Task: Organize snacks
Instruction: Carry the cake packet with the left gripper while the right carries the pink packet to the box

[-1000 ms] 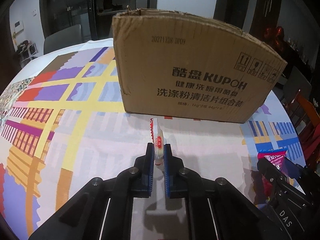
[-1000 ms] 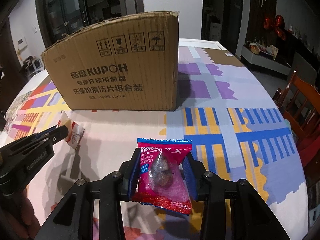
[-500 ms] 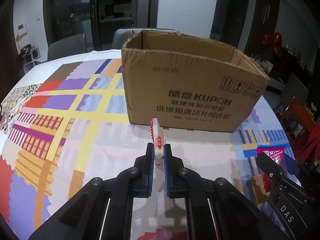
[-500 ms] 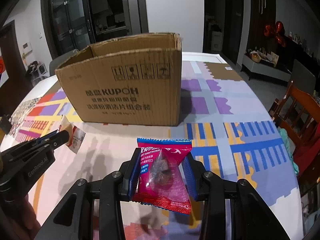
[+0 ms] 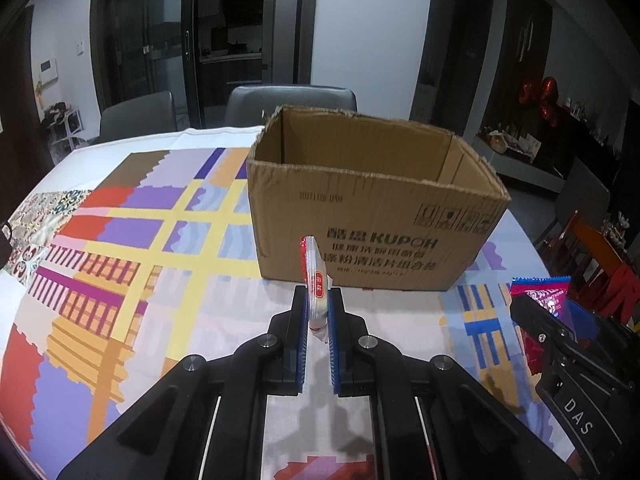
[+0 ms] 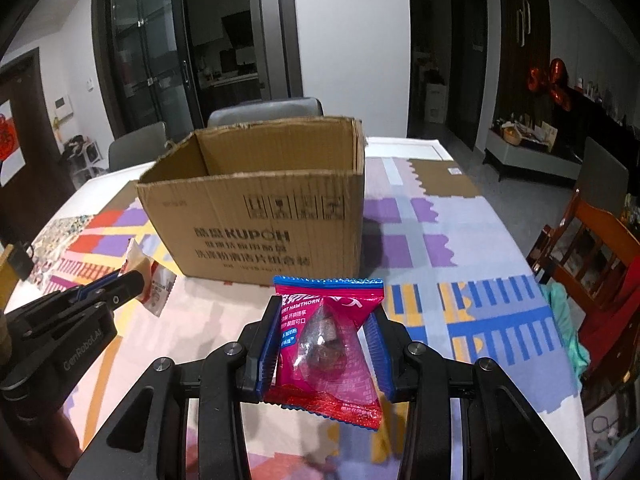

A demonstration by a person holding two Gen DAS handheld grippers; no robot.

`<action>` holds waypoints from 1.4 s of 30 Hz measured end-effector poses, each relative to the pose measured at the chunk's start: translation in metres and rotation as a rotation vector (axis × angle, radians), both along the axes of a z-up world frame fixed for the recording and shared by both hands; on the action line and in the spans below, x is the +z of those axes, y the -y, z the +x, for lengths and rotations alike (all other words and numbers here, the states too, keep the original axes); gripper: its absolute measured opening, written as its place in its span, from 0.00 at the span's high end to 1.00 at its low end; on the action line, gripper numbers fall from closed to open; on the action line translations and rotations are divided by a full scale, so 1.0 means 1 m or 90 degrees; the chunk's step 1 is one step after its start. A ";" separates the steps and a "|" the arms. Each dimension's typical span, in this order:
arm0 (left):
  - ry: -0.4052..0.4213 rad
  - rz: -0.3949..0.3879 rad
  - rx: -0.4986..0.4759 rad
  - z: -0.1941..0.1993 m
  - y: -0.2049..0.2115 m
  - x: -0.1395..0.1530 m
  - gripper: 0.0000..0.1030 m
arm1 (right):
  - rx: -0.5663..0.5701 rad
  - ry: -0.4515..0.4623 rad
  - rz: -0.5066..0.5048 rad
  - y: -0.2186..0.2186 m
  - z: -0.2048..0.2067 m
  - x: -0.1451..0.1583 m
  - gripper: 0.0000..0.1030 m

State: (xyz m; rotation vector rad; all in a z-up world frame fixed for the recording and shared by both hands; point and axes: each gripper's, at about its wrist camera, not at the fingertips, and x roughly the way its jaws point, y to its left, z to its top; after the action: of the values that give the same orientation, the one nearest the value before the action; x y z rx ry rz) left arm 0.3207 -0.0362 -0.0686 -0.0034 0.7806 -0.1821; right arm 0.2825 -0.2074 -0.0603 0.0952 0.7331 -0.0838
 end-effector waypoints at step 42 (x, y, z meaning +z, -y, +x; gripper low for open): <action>0.077 -0.003 -0.035 0.063 0.020 0.093 0.90 | 0.020 0.091 0.007 0.013 0.061 0.091 0.60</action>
State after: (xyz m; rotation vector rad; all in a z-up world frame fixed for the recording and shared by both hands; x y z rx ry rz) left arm 0.3840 -0.0562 0.0245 0.0245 0.6597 -0.2334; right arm 0.3433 -0.2202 0.0307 0.0990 0.5923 -0.0432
